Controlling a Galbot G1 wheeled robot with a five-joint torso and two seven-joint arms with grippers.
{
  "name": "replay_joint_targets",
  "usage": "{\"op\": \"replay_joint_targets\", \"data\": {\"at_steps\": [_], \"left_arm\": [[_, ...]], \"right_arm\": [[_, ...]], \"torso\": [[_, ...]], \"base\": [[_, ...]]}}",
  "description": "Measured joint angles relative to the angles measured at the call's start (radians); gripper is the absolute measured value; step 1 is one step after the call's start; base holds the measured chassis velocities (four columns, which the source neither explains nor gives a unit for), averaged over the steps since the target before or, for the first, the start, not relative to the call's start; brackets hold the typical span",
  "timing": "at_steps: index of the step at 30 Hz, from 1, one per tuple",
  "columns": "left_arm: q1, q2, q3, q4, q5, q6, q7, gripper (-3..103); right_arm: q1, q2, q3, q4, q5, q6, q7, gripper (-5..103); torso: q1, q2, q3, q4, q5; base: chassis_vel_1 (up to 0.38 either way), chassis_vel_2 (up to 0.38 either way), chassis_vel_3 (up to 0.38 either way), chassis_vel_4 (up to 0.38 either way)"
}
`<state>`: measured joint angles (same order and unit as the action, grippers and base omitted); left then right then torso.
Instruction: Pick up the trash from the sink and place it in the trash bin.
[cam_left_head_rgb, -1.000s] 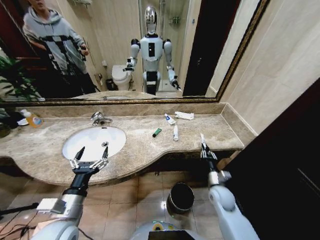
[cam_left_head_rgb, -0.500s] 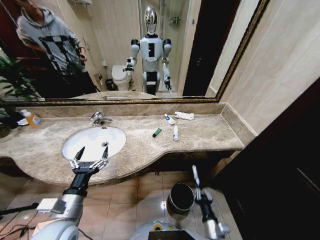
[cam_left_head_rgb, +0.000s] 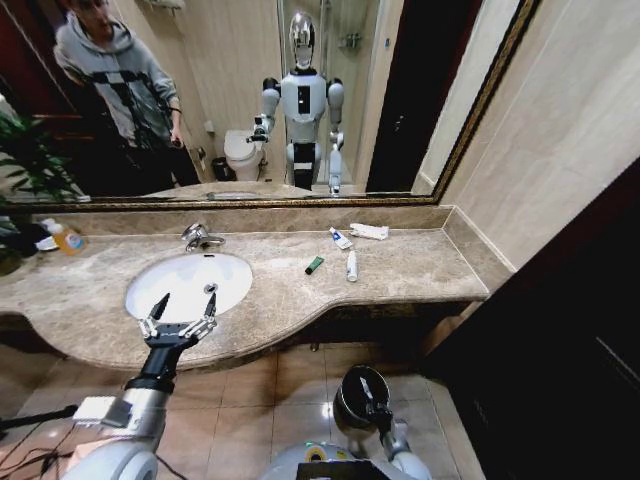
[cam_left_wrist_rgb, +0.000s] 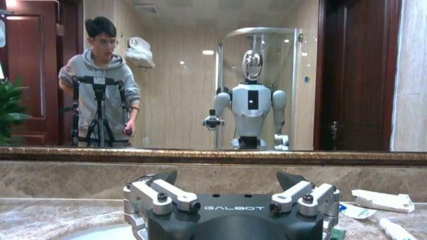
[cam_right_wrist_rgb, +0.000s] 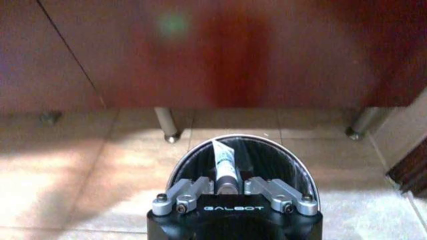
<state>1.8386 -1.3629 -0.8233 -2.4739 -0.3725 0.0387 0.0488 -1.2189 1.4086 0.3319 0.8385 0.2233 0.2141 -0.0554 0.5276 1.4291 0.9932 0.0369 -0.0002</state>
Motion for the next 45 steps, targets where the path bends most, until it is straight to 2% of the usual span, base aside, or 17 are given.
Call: {"op": "replay_joint_targets", "data": {"at_steps": [7, 9, 12, 16, 17, 19, 21, 22, 25, 26, 28, 30, 31, 35, 38, 40, 45], "left_arm": [[0.0, 0.0, 0.0, 0.0, 0.0, 0.0, 0.0, 100], [0.0, 0.0, 0.0, 0.0, 0.0, 0.0, 0.0, 100], [0.0, 0.0, 0.0, 0.0, 0.0, 0.0, 0.0, 100], [0.0, 0.0, 0.0, 0.0, 0.0, 0.0, 0.0, 100], [0.0, 0.0, 0.0, 0.0, 0.0, 0.0, 0.0, 100], [0.0, 0.0, 0.0, 0.0, 0.0, 0.0, 0.0, 100], [0.0, 0.0, 0.0, 0.0, 0.0, 0.0, 0.0, 100], [0.0, 0.0, 0.0, 0.0, 0.0, 0.0, 0.0, 100], [0.0, 0.0, 0.0, 0.0, 0.0, 0.0, 0.0, 100], [0.0, 0.0, 0.0, 0.0, 0.0, 0.0, 0.0, 100], [0.0, 0.0, 0.0, 0.0, 0.0, 0.0, 0.0, 100], [0.0, 0.0, 0.0, 0.0, 0.0, 0.0, 0.0, 100], [0.0, 0.0, 0.0, 0.0, 0.0, 0.0, 0.0, 100], [0.0, 0.0, 0.0, 0.0, 0.0, 0.0, 0.0, 100], [0.0, 0.0, 0.0, 0.0, 0.0, 0.0, 0.0, 100], [0.0, 0.0, 0.0, 0.0, 0.0, 0.0, 0.0, 100], [0.0, 0.0, 0.0, 0.0, 0.0, 0.0, 0.0, 100]], "right_arm": [[0.129, 0.064, 0.026, -0.202, -0.064, -0.032, 0.0, 18], [0.183, 0.082, 0.043, -0.337, -0.119, -0.003, 0.002, 18], [0.219, 0.09, 0.059, -0.428, -0.136, 0.023, 0.007, 18], [0.206, 0.09, 0.062, -0.41, -0.124, 0.007, 0.001, 15], [0.202, 0.088, 0.062, -0.407, -0.127, 0.011, -0.001, 25], [0.2, 0.088, 0.062, -0.405, -0.129, 0.015, -0.001, 25], [0.196, 0.088, 0.065, -0.396, -0.129, 0.017, 0.003, 36], [0.196, 0.088, 0.065, -0.396, -0.129, 0.017, 0.003, 36], [0.187, 0.088, 0.068, -0.381, -0.124, 0.018, 0.008, 52], [0.184, 0.088, 0.068, -0.373, -0.117, 0.018, 0.01, 52], [0.178, 0.088, 0.068, -0.359, -0.102, 0.016, 0.011, 57], [0.17, 0.09, 0.068, -0.344, -0.06, 0.016, 0.014, 68], [0.17, 0.09, 0.068, -0.344, -0.06, 0.016, 0.014, 68], [0.165, 0.093, 0.068, -0.35, -0.039, 0.08, 0.017, 90], [0.165, 0.093, 0.068, -0.356, -0.042, 0.122, 0.017, 95], [0.158, 0.09, 0.068, -0.346, -0.048, 0.189, 0.02, 100], [0.133, 0.08, 0.078, -0.289, -0.062, 0.224, 0.02, 100]], "torso": [[0.0, 0.0, 0.0, 0.0, 0.0002], [0.0, 0.0, 0.0, 0.0, 0.0002], [0.0, 0.0, 0.0, 0.0, 0.0001], [0.0, 0.0, 0.0, -0.0001, 0.0002], [0.0, 0.0, 0.0, -0.0001, 0.0001], [0.0, 0.0, 0.0, -0.0001, 0.0], [0.0, 0.0, 0.0, 0.0, 0.0001], [0.0, 0.0, 0.0, 0.0, 0.0001], [0.0, 0.0, 0.0, -0.0001, 0.0001], [0.0, 0.0, 0.0, -0.0001, 0.0001], [0.0, 0.0, 0.0, 0.0, 0.0001], [0.0, 0.0, 0.0, -0.0001, 0.0], [0.0, 0.0, 0.0, -0.0001, 0.0], [0.0, 0.0, 0.0, 0.0, 0.0], [0.0, 0.0, 0.0, -0.0001, 0.0001], [0.0, 0.0, 0.0, 0.0, 0.0001], [0.0, 0.0, 0.0, 0.0, 0.0002]], "base": [[0.0, 0.0, 0.0, 0.0], [0.0, 0.0, 0.0, 0.0], [0.0, 0.0, 0.0, 0.0], [0.0, 0.0, 0.0, 0.0], [0.0, 0.0, 0.0, 0.0], [0.0, 0.0, 0.0, 0.0], [0.0, 0.0, 0.0, 0.0], [0.0, 0.0, 0.0, 0.0], [0.0, 0.0, 0.0, 0.0], [0.0, 0.0, 0.0, 0.0], [0.0, 0.0, 0.0, 0.0], [0.0, 0.0, 0.0, 0.0], [0.0, 0.0, 0.0, 0.0], [0.0, 0.0, 0.0, 0.0], [0.0, 0.0, 0.0, 0.0], [0.0, 0.0, 0.0, 0.0], [0.0, 0.0, 0.0, 0.0]]}}
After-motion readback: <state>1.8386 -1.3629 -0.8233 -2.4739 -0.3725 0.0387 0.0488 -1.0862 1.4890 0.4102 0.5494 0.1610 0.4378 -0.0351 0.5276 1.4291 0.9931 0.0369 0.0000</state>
